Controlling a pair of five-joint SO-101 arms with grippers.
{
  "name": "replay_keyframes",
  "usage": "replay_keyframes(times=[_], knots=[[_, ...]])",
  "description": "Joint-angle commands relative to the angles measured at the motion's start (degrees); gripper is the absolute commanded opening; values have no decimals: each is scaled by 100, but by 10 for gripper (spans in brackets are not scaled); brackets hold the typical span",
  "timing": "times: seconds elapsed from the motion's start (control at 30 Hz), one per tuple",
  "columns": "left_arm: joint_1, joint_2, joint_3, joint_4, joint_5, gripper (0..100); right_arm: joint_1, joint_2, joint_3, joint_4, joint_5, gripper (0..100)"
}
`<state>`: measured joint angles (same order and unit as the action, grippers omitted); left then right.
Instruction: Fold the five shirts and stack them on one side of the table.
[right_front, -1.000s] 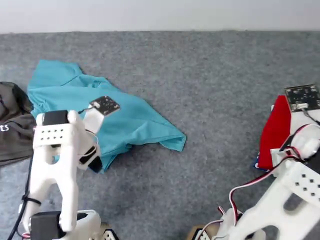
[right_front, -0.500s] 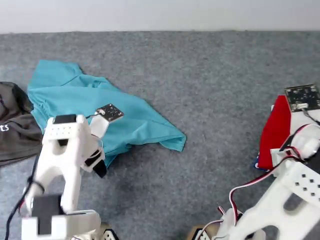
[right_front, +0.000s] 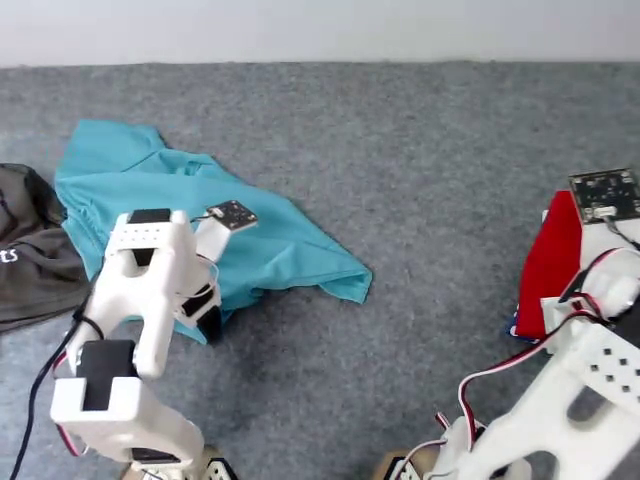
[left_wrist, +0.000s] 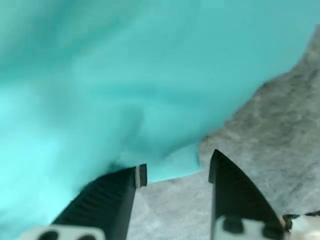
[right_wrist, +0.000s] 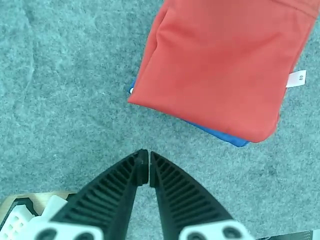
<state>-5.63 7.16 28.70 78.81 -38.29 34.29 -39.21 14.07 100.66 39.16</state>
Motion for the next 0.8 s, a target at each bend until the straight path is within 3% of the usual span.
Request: replay_keyframes(times=[0.0, 0.47, 0.77], knots=[[123, -26, 75, -273, 343, 209, 31, -66, -18, 171, -26, 12], [-79, 44, 312, -519, 378, 188, 31, -66, -18, 171, -26, 12], [-132, 1380, -646, 202, 413, 121, 31, -66, -18, 171, -26, 12]])
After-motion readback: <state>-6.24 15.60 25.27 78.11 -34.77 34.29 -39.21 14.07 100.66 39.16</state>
